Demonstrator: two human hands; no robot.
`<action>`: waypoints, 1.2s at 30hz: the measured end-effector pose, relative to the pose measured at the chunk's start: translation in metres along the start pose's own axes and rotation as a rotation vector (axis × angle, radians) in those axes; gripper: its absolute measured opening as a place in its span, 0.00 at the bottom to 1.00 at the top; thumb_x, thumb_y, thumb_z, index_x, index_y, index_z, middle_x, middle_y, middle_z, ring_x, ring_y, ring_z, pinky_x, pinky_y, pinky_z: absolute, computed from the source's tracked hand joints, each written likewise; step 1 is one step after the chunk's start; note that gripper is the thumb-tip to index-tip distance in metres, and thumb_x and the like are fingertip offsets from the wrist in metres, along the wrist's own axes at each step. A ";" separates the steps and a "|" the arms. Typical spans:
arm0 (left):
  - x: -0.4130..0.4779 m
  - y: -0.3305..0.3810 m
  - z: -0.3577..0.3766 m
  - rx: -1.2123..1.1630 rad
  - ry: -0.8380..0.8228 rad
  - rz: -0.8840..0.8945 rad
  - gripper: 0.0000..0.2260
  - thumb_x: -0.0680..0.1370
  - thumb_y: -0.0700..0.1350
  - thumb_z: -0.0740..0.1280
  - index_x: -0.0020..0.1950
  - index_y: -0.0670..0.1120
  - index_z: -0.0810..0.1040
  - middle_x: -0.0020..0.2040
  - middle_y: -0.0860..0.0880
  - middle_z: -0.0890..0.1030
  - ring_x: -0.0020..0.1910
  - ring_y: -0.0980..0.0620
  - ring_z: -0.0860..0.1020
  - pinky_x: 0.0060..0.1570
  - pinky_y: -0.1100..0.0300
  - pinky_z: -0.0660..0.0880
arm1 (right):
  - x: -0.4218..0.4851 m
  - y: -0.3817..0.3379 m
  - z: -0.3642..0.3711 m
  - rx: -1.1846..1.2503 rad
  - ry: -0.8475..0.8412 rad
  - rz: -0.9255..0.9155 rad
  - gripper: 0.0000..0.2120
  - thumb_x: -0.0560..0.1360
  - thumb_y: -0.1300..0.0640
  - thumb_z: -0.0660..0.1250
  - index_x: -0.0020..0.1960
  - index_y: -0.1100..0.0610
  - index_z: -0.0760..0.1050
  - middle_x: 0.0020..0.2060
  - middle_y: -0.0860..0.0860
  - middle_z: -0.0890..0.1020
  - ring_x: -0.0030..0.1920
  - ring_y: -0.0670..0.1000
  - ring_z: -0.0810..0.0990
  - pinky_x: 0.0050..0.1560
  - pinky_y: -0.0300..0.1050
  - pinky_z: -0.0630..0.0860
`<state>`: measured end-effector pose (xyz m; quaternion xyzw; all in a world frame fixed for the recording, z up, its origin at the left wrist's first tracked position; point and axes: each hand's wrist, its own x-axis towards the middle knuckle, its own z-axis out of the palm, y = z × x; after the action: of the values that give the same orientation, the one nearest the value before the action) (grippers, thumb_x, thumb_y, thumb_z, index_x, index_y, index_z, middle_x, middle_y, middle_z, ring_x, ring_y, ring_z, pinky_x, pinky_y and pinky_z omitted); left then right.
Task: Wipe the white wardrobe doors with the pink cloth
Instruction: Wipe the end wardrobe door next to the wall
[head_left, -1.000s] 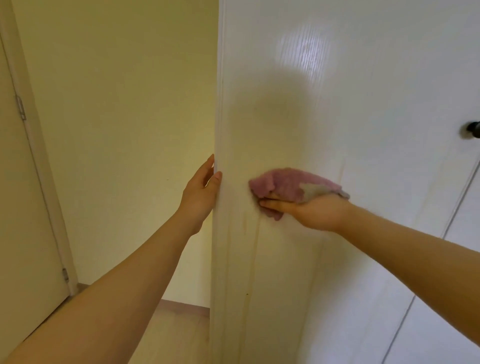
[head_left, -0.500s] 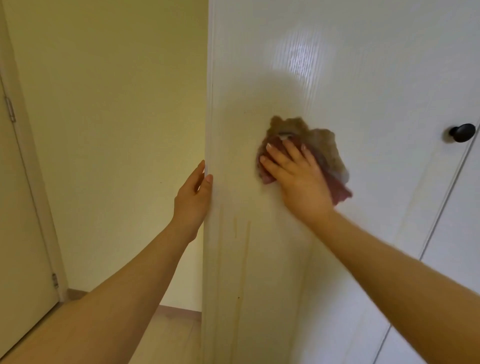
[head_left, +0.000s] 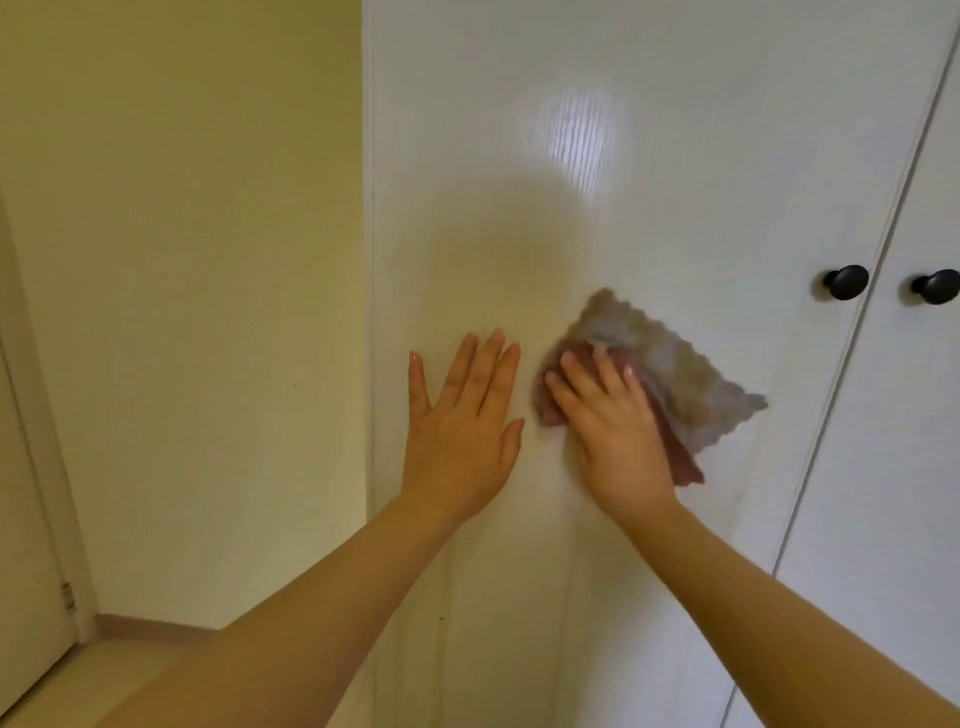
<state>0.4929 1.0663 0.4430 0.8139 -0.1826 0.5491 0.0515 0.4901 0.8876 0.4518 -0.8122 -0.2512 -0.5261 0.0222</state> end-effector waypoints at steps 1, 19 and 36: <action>0.000 0.005 0.002 0.019 -0.005 0.030 0.27 0.76 0.52 0.54 0.73 0.43 0.59 0.72 0.43 0.68 0.72 0.46 0.61 0.68 0.36 0.51 | -0.033 -0.003 0.008 -0.006 -0.058 -0.050 0.23 0.72 0.64 0.53 0.67 0.57 0.68 0.65 0.56 0.73 0.67 0.57 0.63 0.71 0.48 0.54; 0.002 0.025 0.019 0.112 -0.025 -0.038 0.30 0.77 0.57 0.53 0.74 0.40 0.58 0.74 0.42 0.62 0.73 0.43 0.57 0.69 0.39 0.42 | 0.023 0.027 -0.031 -0.091 0.086 0.186 0.25 0.70 0.66 0.52 0.64 0.63 0.73 0.63 0.59 0.75 0.61 0.62 0.73 0.70 0.49 0.52; 0.039 0.087 0.021 0.024 0.133 0.110 0.29 0.78 0.57 0.54 0.74 0.42 0.58 0.74 0.46 0.59 0.76 0.48 0.52 0.71 0.40 0.43 | -0.052 0.045 -0.051 -0.056 -0.017 0.559 0.30 0.70 0.71 0.55 0.72 0.62 0.62 0.72 0.57 0.62 0.72 0.57 0.58 0.70 0.54 0.56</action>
<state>0.4934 0.9704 0.4599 0.7651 -0.2167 0.6060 0.0233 0.4496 0.8129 0.4404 -0.8546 -0.0030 -0.4996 0.1416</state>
